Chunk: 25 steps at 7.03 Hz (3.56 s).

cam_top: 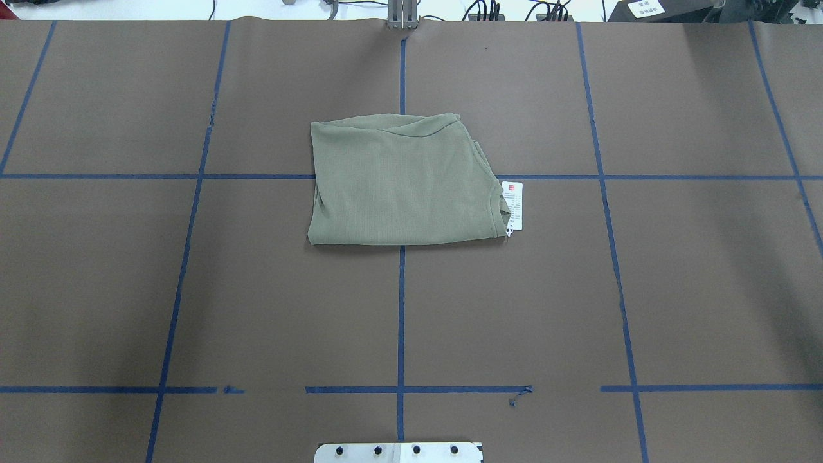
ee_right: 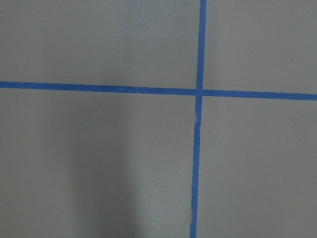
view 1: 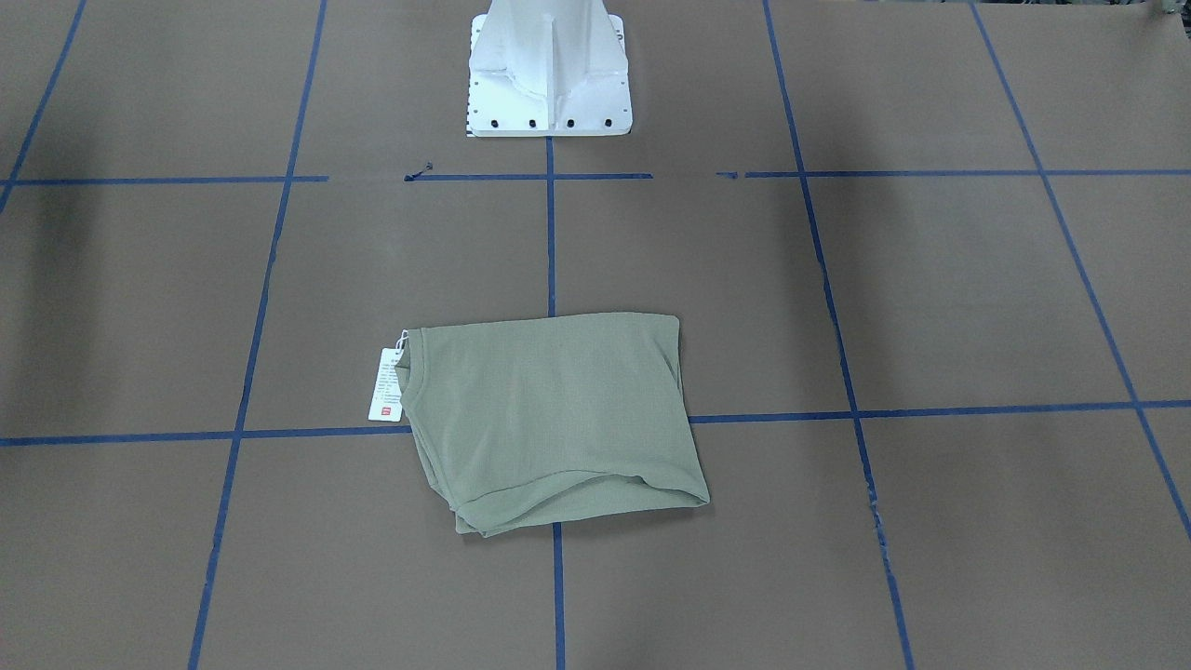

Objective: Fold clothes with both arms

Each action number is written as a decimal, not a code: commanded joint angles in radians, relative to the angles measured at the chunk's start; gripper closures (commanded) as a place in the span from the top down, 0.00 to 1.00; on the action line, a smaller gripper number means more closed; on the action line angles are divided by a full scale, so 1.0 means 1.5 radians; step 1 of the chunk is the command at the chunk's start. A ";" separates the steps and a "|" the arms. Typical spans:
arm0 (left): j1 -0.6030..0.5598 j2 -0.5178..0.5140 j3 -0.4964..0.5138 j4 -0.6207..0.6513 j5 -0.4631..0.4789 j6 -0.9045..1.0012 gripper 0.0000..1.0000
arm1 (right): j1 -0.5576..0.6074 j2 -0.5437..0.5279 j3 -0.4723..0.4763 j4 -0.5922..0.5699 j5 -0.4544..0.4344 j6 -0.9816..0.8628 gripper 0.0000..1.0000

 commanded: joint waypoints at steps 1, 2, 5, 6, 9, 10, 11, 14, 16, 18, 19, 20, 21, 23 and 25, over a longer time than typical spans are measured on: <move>0.003 -0.002 -0.003 0.000 -0.005 -0.001 1.00 | 0.000 0.005 -0.022 0.001 0.004 0.000 1.00; 0.003 -0.002 -0.004 0.000 -0.053 -0.005 1.00 | 0.000 0.004 -0.018 0.001 0.005 0.000 1.00; 0.003 0.026 -0.004 -0.009 -0.066 0.001 1.00 | 0.000 -0.002 -0.020 0.001 0.003 0.001 1.00; 0.005 0.025 -0.004 -0.010 -0.067 0.000 1.00 | 0.000 -0.011 -0.021 0.001 0.002 0.000 1.00; 0.005 0.023 -0.002 0.001 -0.067 -0.001 1.00 | 0.000 -0.024 -0.023 0.001 0.002 0.001 1.00; 0.005 0.021 0.007 0.001 -0.061 -0.001 1.00 | 0.000 -0.025 -0.022 0.000 0.004 0.001 1.00; 0.010 0.015 0.008 0.001 -0.060 -0.001 1.00 | 0.000 -0.025 -0.018 0.001 0.007 0.001 1.00; 0.041 -0.092 0.045 0.105 -0.056 -0.002 1.00 | -0.001 -0.004 -0.041 0.002 0.034 0.000 1.00; 0.042 -0.102 0.061 0.127 -0.055 -0.002 1.00 | -0.004 0.014 -0.047 0.001 0.027 -0.001 1.00; 0.042 -0.098 0.052 0.140 -0.019 -0.001 1.00 | -0.004 0.016 -0.052 0.002 0.029 -0.002 1.00; 0.042 -0.102 0.061 0.140 0.017 -0.001 1.00 | -0.004 0.016 -0.052 0.002 0.029 -0.006 1.00; 0.043 -0.104 0.064 0.141 0.023 -0.001 1.00 | -0.005 0.017 -0.054 0.001 0.029 -0.008 1.00; 0.043 -0.104 0.070 0.140 0.020 -0.001 1.00 | -0.005 0.018 -0.058 -0.001 0.029 -0.008 1.00; 0.045 -0.104 0.073 0.139 0.018 -0.002 1.00 | -0.029 0.043 -0.074 -0.007 0.029 -0.008 1.00; 0.045 -0.107 0.075 0.138 0.017 -0.002 1.00 | -0.030 0.037 -0.075 -0.007 0.034 -0.008 1.00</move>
